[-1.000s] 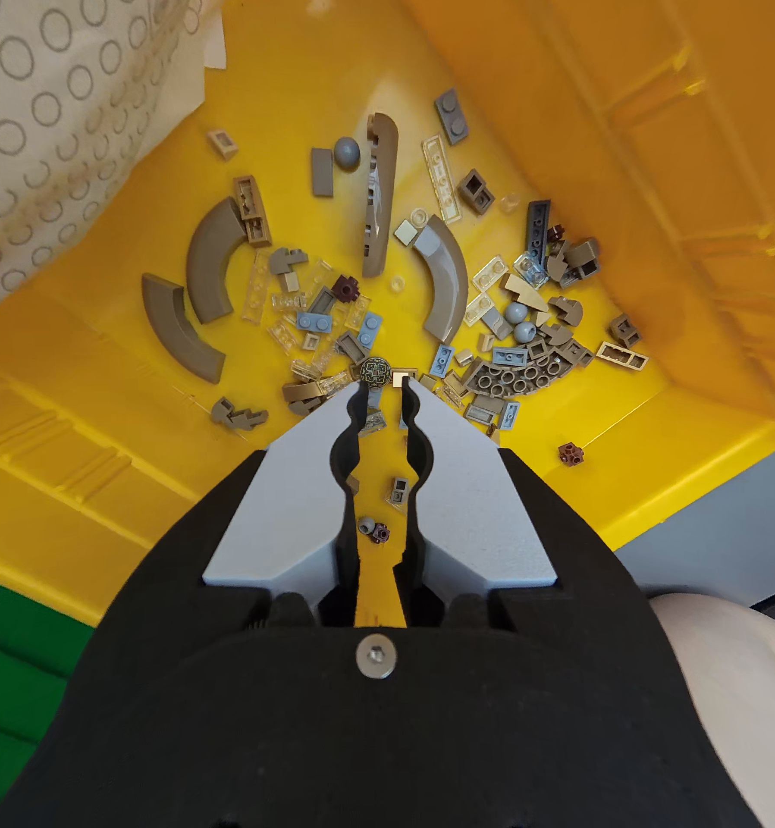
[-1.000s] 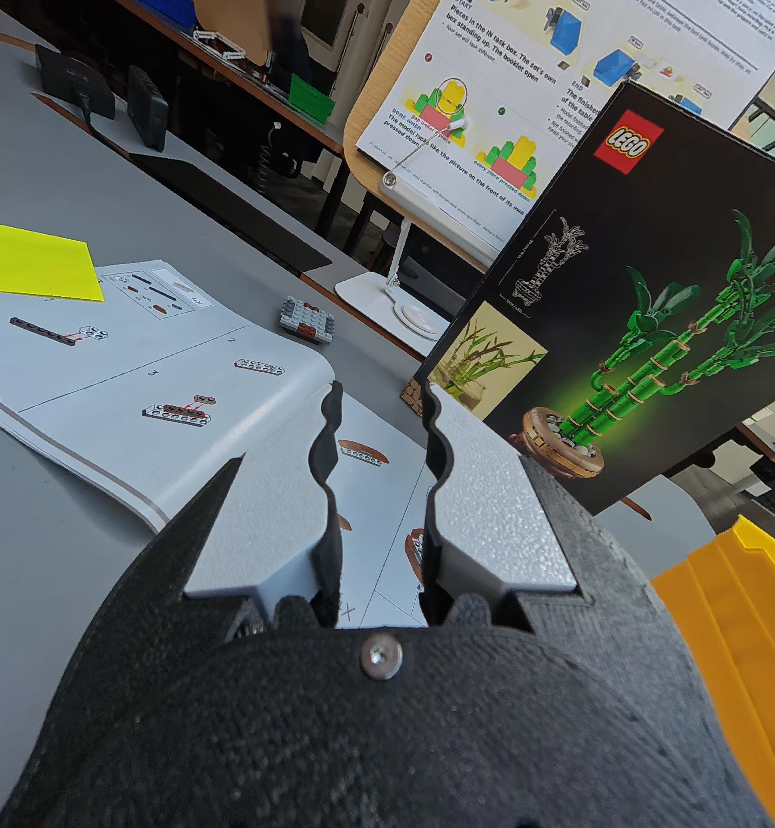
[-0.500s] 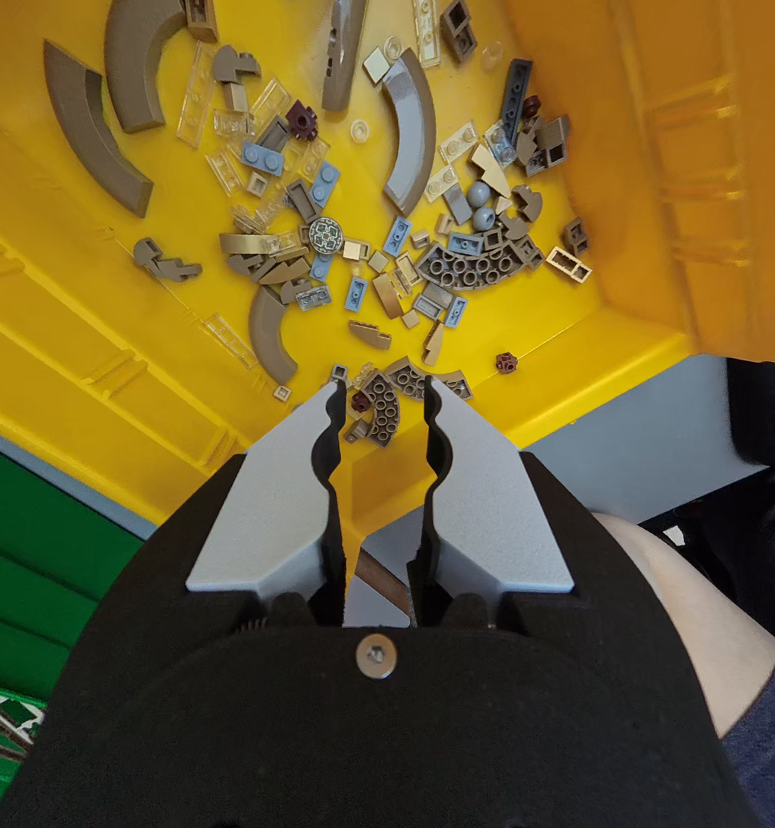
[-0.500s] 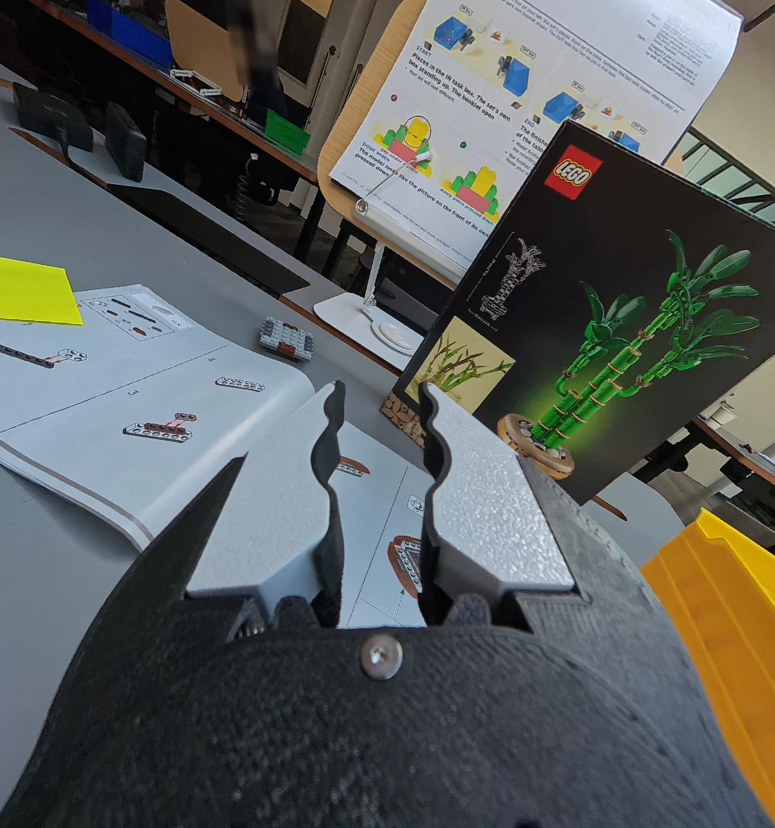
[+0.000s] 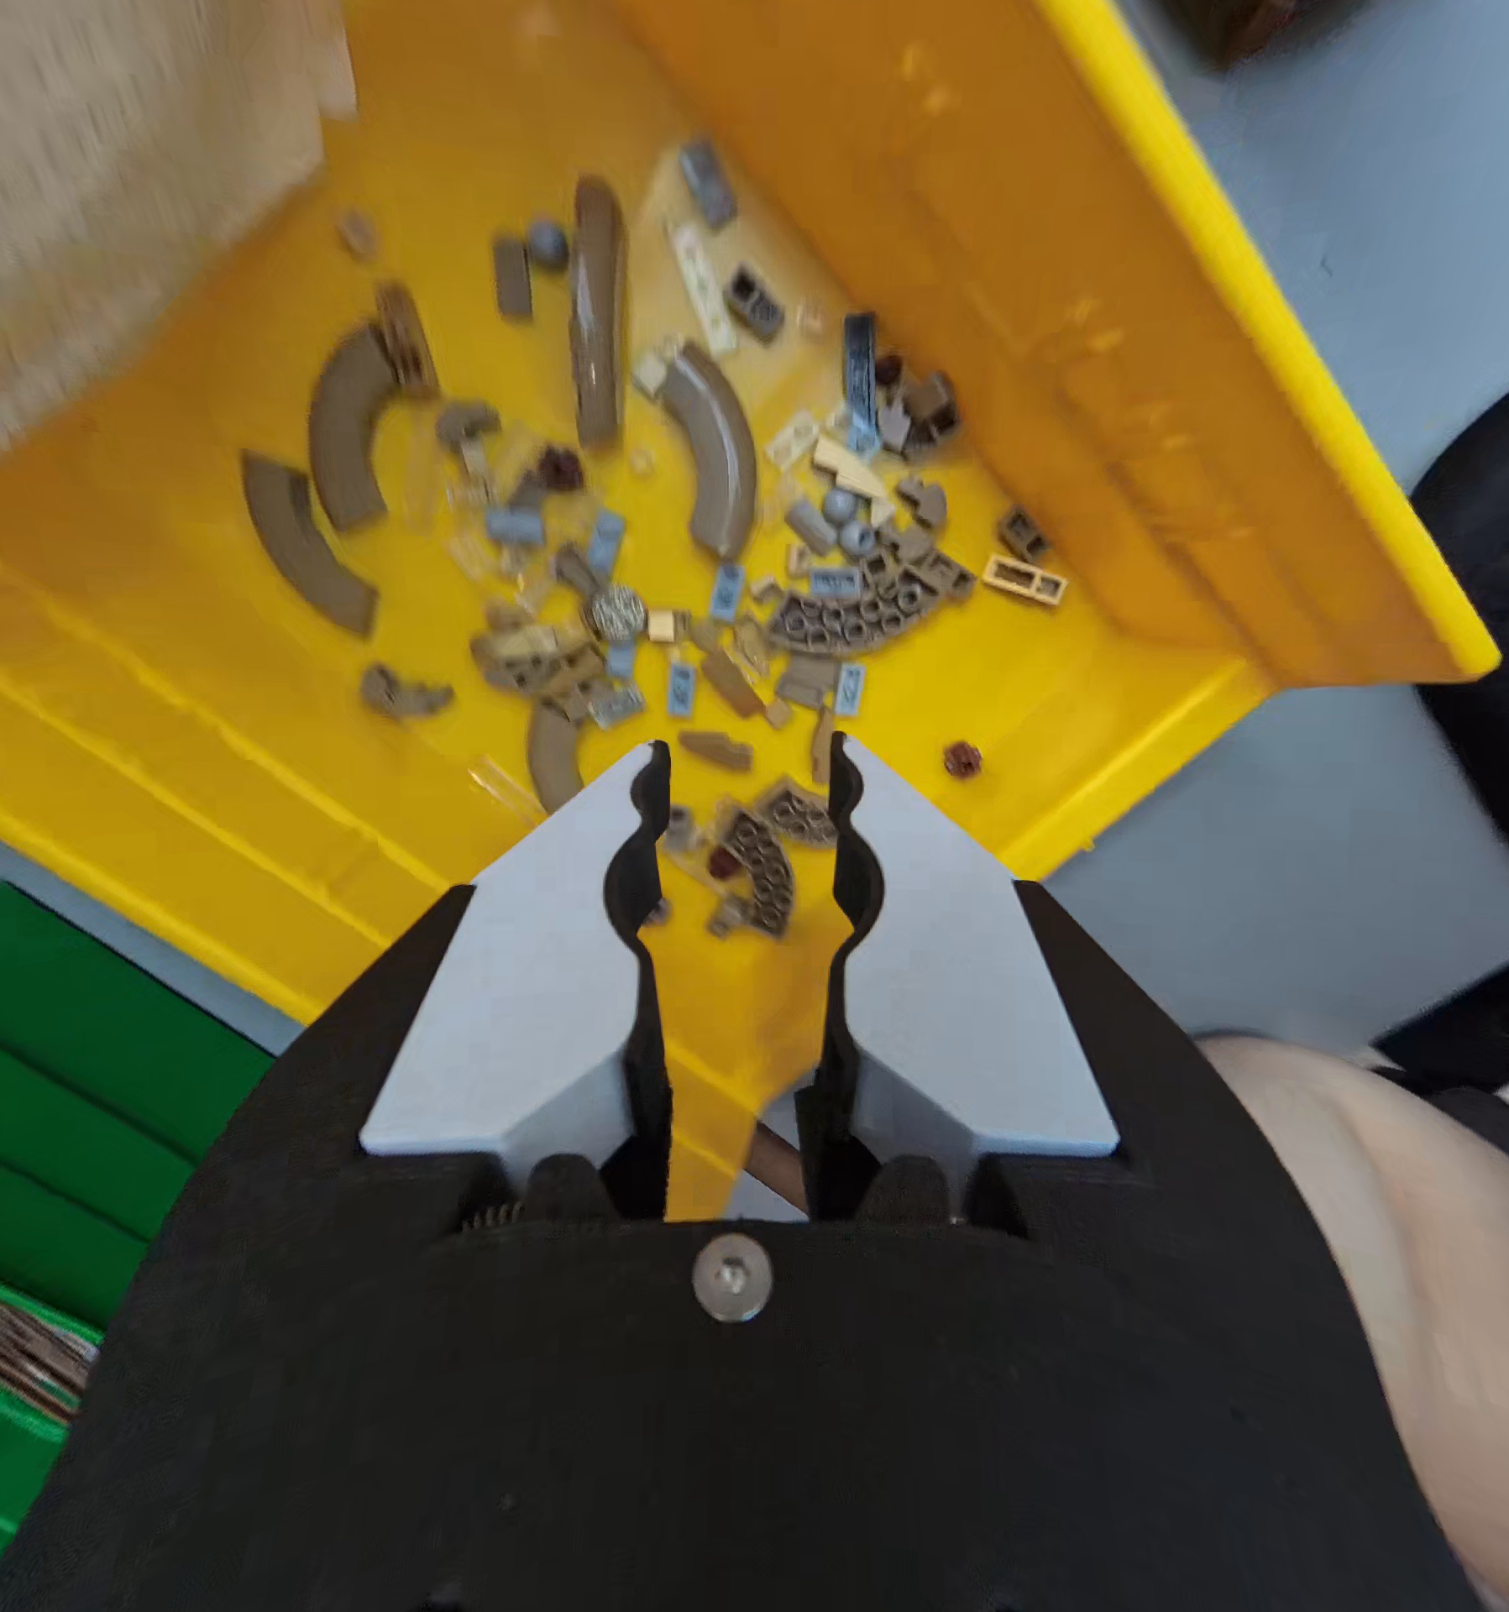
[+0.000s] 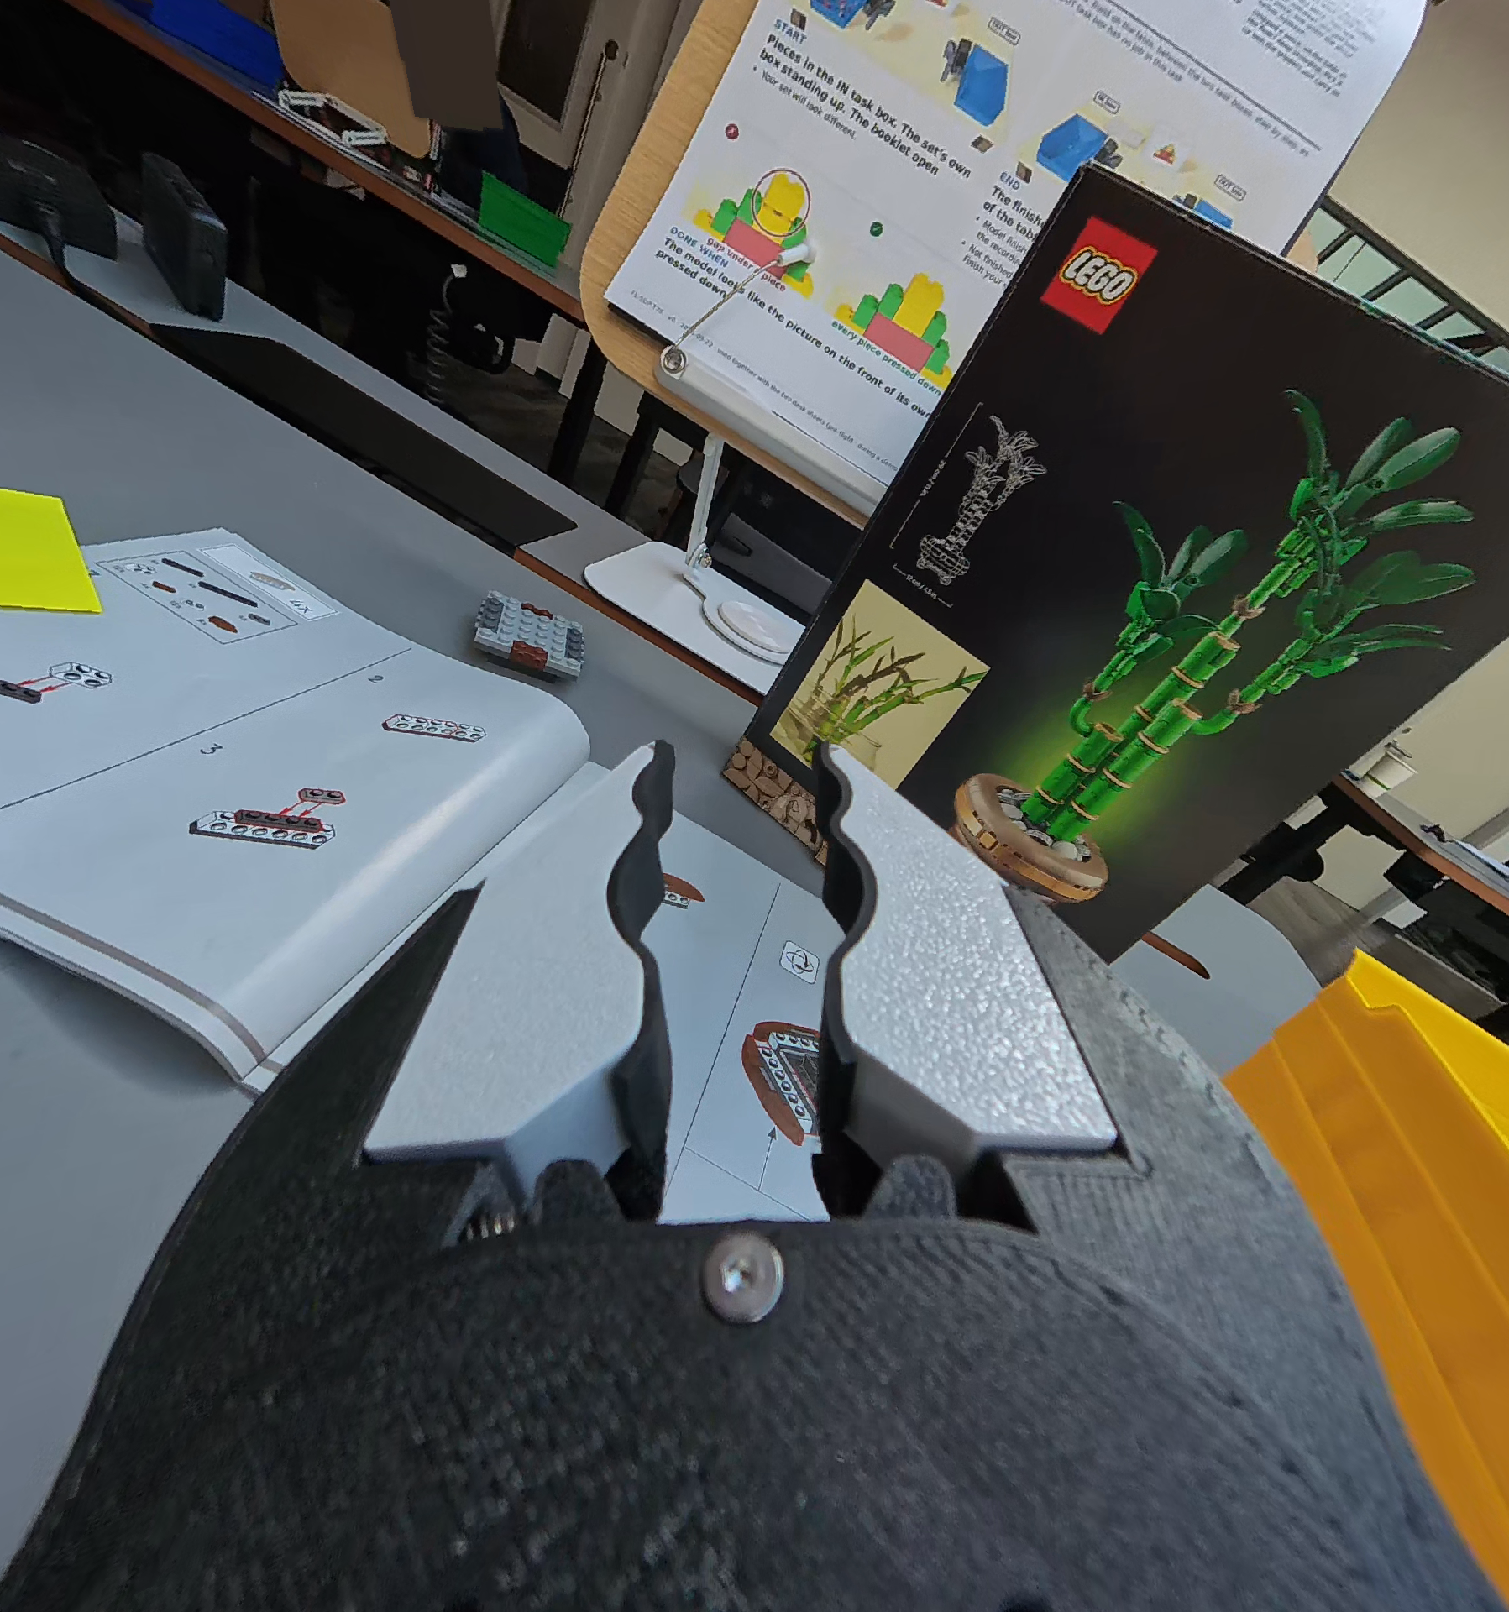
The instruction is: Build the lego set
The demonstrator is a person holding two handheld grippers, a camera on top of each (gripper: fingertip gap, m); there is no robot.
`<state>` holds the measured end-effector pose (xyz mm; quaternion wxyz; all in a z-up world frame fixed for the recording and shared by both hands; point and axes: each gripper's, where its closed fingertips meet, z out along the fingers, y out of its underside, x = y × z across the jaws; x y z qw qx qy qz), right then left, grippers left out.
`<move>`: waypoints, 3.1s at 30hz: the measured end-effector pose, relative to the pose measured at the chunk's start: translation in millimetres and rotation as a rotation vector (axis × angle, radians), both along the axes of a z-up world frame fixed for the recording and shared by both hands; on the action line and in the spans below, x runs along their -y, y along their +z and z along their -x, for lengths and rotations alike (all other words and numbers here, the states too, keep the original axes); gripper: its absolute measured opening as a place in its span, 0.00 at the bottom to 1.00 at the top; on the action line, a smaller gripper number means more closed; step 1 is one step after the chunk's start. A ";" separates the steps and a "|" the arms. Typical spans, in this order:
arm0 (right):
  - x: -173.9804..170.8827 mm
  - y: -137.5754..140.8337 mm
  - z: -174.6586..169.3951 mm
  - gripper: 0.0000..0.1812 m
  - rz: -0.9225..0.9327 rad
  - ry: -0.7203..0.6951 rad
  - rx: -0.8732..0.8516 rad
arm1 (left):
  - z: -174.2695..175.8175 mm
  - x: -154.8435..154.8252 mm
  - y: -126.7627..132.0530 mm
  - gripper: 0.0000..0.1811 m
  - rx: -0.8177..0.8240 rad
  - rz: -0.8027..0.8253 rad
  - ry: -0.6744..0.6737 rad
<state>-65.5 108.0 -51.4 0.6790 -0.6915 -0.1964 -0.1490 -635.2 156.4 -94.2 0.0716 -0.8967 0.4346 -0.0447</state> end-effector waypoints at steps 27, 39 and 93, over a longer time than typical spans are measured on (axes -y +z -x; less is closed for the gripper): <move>1.6 1.8 1.8 0.17 0.006 0.031 -0.042 | -83.4 -35.0 -65.0 0.17 0.212 0.076 -0.319; 3.2 3.1 0.2 0.17 -0.001 0.019 -0.036 | -75.1 -35.2 -66.7 0.11 0.010 0.045 -0.299; 18.2 32.2 58.7 0.21 -0.082 0.190 0.053 | -190.3 64.3 175.8 0.03 1.177 0.026 -0.371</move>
